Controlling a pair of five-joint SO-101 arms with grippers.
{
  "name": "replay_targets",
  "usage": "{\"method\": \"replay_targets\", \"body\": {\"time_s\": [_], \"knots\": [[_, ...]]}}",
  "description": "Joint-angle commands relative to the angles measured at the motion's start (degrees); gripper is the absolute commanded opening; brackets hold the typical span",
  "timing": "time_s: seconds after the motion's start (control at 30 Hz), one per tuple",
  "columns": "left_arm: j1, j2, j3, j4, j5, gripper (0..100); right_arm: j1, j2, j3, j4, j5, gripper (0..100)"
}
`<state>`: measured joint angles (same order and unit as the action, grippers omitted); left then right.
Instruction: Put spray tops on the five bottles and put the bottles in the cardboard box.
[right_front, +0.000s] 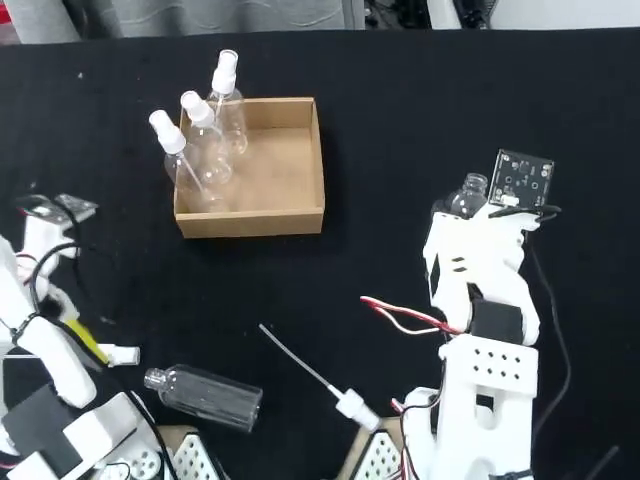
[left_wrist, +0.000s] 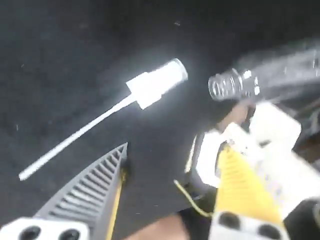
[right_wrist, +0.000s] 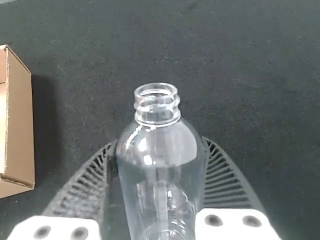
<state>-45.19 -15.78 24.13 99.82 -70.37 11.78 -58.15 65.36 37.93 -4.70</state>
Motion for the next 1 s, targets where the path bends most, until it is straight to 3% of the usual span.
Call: {"method": "replay_targets", "body": {"time_s": [0.0, 0.2, 0.63, 0.97], "knots": [[0.7, -3.4, 1.5, -4.4, -6.9, 26, 1.5, -2.1, -0.6, -1.7, 0.6, 11.6], [1.5, -3.4, 7.5, -12.7, -10.7, 26, 1.4, -2.1, -0.5, -1.7, 0.6, 11.6], [8.2, -3.4, 13.8, -13.9, -14.8, 26, 1.2, -2.1, -0.5, -1.7, 0.6, 11.6], [8.6, -3.4, 23.9, -28.4, -14.6, 26, 1.2, -2.1, -0.5, -1.7, 0.6, 11.7]]}}
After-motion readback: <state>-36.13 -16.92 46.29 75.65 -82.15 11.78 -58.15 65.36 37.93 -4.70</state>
